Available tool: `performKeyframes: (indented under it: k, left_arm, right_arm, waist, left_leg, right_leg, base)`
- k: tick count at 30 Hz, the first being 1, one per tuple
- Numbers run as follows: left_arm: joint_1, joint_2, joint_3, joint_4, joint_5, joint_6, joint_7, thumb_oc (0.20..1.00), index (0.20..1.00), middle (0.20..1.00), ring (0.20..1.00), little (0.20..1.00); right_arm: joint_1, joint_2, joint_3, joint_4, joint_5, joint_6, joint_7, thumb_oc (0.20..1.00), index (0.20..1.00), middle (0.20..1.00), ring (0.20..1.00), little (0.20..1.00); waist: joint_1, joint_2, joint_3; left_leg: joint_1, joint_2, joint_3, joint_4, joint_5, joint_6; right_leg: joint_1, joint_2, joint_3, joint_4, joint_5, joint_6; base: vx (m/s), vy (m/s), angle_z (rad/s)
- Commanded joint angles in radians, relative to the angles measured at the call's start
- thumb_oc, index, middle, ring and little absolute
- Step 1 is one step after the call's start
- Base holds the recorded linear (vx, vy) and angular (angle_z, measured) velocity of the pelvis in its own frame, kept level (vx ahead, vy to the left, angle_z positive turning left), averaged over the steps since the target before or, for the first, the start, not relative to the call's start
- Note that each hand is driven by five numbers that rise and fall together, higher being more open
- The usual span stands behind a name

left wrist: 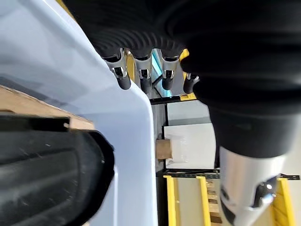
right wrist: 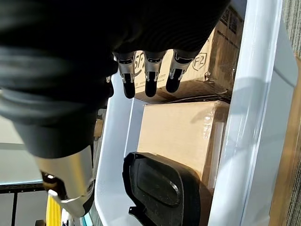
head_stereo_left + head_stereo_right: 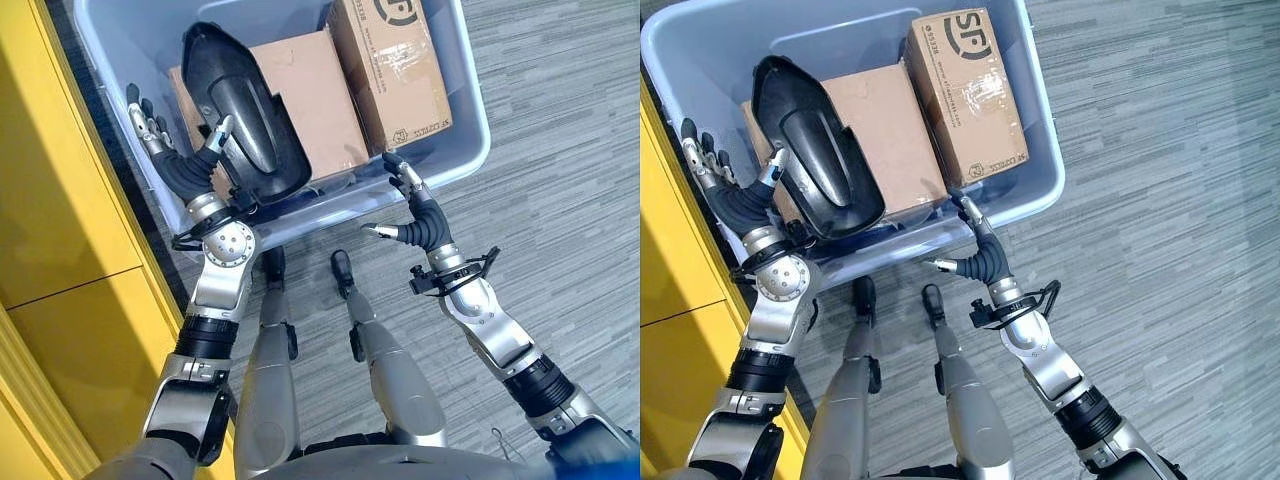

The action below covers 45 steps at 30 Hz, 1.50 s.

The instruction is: Move parts from the plastic box to the shelf.

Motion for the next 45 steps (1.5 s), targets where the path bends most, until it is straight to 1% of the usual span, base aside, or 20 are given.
performKeyframes:
  k: [1,8,13,17,19,21,25,32,38,41,45]
  left_arm:
    - [-0.012,0.043,0.033,0.0,0.026,-0.021,0.035,1.0,1.0,1.0,1.0,1.0]
    - [-0.014,0.05,0.039,0.009,0.034,-0.015,0.055,1.0,1.0,1.0,1.0,1.0]
    - [-0.015,0.053,0.03,0.047,0.037,0.002,0.055,1.0,1.0,1.0,1.0,1.0]
    - [-0.028,0.052,0.019,0.103,0.018,0.014,0.047,1.0,1.0,1.0,1.0,1.0]
    - [-0.061,0.064,-0.003,0.178,0.0,0.033,0.029,1.0,1.0,1.0,1.0,1.0]
    - [-0.07,0.066,-0.01,0.189,-0.002,0.032,0.024,1.0,1.0,1.0,1.0,1.0]
    - [-0.1,0.073,-0.044,0.25,-0.005,0.054,0.005,1.0,1.0,1.0,1.0,1.0]
    - [-0.124,0.069,-0.072,0.266,-0.008,0.059,-0.01,1.0,1.0,1.0,1.0,1.0]
    - [-0.131,0.064,-0.097,0.249,0.016,0.068,-0.016,1.0,1.0,1.0,1.0,1.0]
    - [-0.15,0.073,-0.121,0.26,0.072,0.101,-0.001,1.0,1.0,1.0,1.0,1.0]
    - [-0.154,0.073,-0.137,0.25,0.096,0.12,-0.009,1.0,1.0,1.0,1.0,1.0]
  right_arm:
    - [0.003,0.05,-0.048,-0.073,0.007,-0.055,-0.023,1.0,1.0,1.0,1.0,1.0]
    - [0.009,0.041,-0.057,-0.075,0.01,-0.056,-0.035,1.0,1.0,1.0,1.0,1.0]
    - [0.015,0.04,-0.055,-0.081,0.006,-0.055,-0.036,1.0,1.0,1.0,1.0,1.0]
    - [0.026,0.033,-0.063,-0.085,0.009,-0.058,-0.04,1.0,1.0,1.0,1.0,1.0]
    - [0.039,0.022,-0.064,-0.085,0.003,-0.059,-0.04,1.0,1.0,1.0,1.0,1.0]
    - [0.047,0.018,-0.066,-0.091,0.003,-0.061,-0.039,1.0,1.0,1.0,1.0,1.0]
    - [0.06,0.013,-0.064,-0.095,0.005,-0.065,-0.038,1.0,1.0,1.0,1.0,1.0]
    - [0.079,0.01,-0.07,-0.098,0.011,-0.069,-0.039,1.0,1.0,1.0,1.0,1.0]
    - [0.088,0.002,-0.071,-0.101,0.012,-0.073,-0.04,1.0,1.0,1.0,1.0,1.0]
    - [0.081,0.001,-0.064,-0.096,0.005,-0.072,-0.046,1.0,1.0,1.0,1.0,1.0]
    - [0.082,-0.001,-0.067,-0.093,-0.003,-0.068,-0.048,1.0,1.0,1.0,1.0,1.0]
  waist:
    - [0.018,-0.054,-0.008]
    - [0.021,-0.048,0.012]
    - [0.02,-0.054,0.02]
    - [0.017,-0.051,0.032]
    - [0.006,-0.053,0.037]
    - [0.003,-0.05,0.039]
    - [-0.007,-0.047,0.042]
    - [-0.017,-0.044,0.043]
    - [-0.02,-0.03,0.042]
    - [-0.022,-0.022,0.037]
    - [-0.023,-0.015,0.036]
  left_leg:
    - [0.049,0.021,-0.044,0.003,-0.06,-0.055]
    - [0.035,0.021,-0.041,0.003,-0.053,-0.066]
    - [0.029,0.023,-0.039,0.003,-0.052,-0.067]
    - [0.024,0.023,-0.033,0.003,-0.05,-0.075]
    - [0.017,0.025,-0.023,0.004,-0.044,-0.08]
    - [0.014,0.025,-0.02,0.005,-0.043,-0.083]
    - [0.012,0.028,-0.005,0.011,-0.043,-0.088]
    - [0.008,0.032,0.005,0.016,-0.045,-0.09]
    - [0.011,0.031,0.013,0.019,-0.05,-0.092]
    - [0.016,0.032,0.019,0.017,-0.052,-0.092]
    - [0.024,0.033,0.023,0.016,-0.055,-0.089]
  right_leg:
    - [0.033,-0.099,-0.079,0.003,0.008,0.076]
    - [0.03,-0.099,-0.103,0.003,0.004,0.075]
    - [0.027,-0.099,-0.11,0.003,0.003,0.076]
    - [0.027,-0.1,-0.121,0.004,0.003,0.076]
    - [0.026,-0.102,-0.134,0.005,0.003,0.075]
    - [0.025,-0.103,-0.138,0.005,0.003,0.074]
    - [0.026,-0.105,-0.148,0.006,0.002,0.075]
    - [0.024,-0.106,-0.153,0.007,0.001,0.075]
    - [0.025,-0.108,-0.159,0.012,0.0,0.076]
    - [0.025,-0.109,-0.16,0.013,-0.003,0.077]
    - [0.024,-0.108,-0.159,0.015,-0.004,0.077]
  base:
    - [0.0,0.0,0.0]
    - [0.0,-0.022,0.06]
    - [0.0,-0.002,0.04]
    - [0.01,-0.028,0.06]
    - [0.02,-0.045,0.2]
    - [0.02,-0.027,0.1]
    - [0.02,-0.028,0.04]
    - [0.01,-0.018,0.06]
    - [0.01,-0.007,0.04]
    - [0.0,0.0,0.0]
    - [0.0,0.0,0.0]
